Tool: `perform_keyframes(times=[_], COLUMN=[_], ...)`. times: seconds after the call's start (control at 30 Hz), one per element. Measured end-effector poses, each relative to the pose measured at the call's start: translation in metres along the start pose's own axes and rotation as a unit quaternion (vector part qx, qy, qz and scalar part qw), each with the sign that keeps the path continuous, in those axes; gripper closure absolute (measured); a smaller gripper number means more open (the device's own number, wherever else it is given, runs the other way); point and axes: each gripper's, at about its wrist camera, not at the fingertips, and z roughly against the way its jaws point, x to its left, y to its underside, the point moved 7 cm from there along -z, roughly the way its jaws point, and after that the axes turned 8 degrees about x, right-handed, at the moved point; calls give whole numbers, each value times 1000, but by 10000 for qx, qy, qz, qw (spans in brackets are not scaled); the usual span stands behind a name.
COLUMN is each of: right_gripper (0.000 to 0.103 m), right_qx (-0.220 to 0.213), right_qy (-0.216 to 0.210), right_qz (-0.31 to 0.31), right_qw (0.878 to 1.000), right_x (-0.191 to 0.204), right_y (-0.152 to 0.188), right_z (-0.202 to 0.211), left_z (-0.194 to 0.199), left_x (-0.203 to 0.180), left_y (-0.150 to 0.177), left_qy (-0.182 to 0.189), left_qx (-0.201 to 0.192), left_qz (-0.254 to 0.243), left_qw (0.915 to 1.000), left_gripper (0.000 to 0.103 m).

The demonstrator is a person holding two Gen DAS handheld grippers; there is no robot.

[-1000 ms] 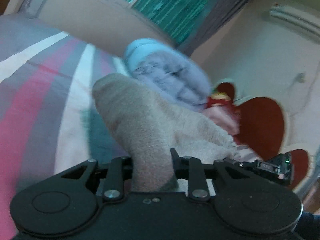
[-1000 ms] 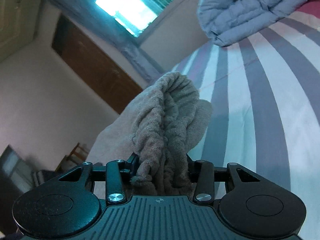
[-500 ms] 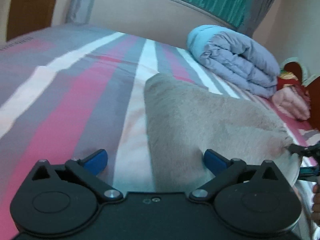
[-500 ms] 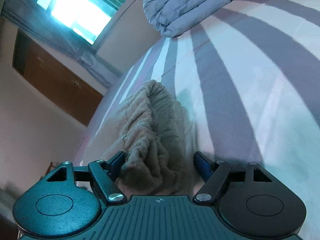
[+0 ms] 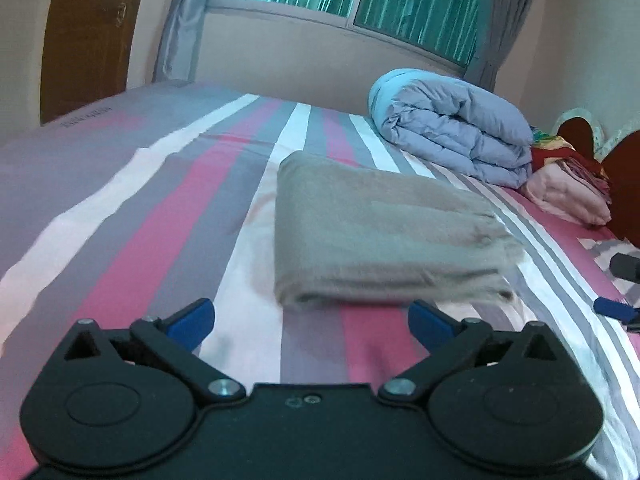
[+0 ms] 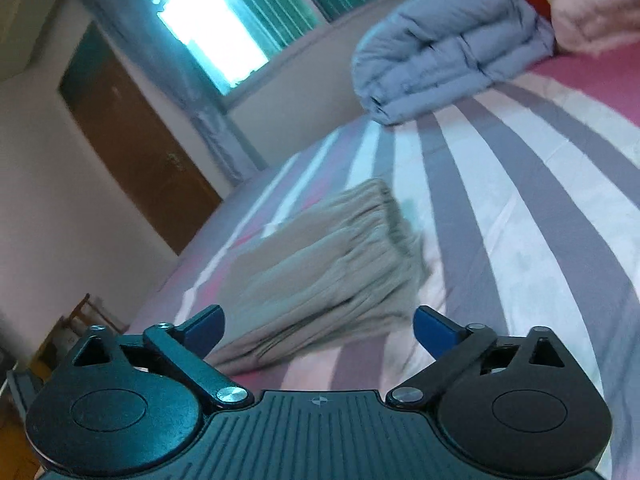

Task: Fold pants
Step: 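Release the folded sweatpants and pull both grippers back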

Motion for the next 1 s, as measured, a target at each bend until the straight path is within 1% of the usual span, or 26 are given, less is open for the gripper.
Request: perform_keyframes(times=[0.13, 0.2, 0.27, 0.37, 0.43, 0.57, 0.67, 0.77, 0.83, 0.9, 1.0], right_gripper=[0, 0, 0, 0, 0, 0, 0, 0, 0, 0, 0], right_qx=[-129, -186, -232, -263, -310, -506, -669, -796, -888, -973, -1174], right_qy=[119, 212, 287, 446, 501, 753, 916, 954, 1003, 916, 1040], right_qz=[220, 284, 328, 511, 678, 1013, 1167, 1237, 1318, 1380, 1770], right_qw=[9996, 9992, 9988, 9973, 9960, 9907, 9867, 9845, 9822, 9814, 9716], right_x=[27, 38, 48, 62, 72, 84, 89, 93, 96, 103, 119], right_y=[36, 55, 71, 93, 108, 137, 159, 182, 197, 211, 221], right_z=[37, 56, 74, 100, 119, 153, 177, 197, 208, 214, 221], left_z=[44, 66, 89, 118, 133, 168, 188, 203, 213, 225, 243], left_x=[-9, -14, -18, -26, -29, -38, -48, -59, -63, -65, -64], left_y=[29, 42, 53, 67, 76, 92, 108, 129, 142, 154, 167], left_qy=[-171, -144, -220, -209, -233, -117, -71, -120, -148, -98, -169], left_qx=[-94, -130, -247, -464, -500, -796, -917, -1019, -1112, -1309, -1711], left_qz=[-286, -372, -449, -544, -527, -510, -676, -900, -883, -886, -877], left_qw=[9994, 9991, 9984, 9972, 9971, 9955, 9935, 9906, 9898, 9874, 9812], left_gripper=[6, 6, 6, 6, 6, 6, 6, 6, 6, 6, 6])
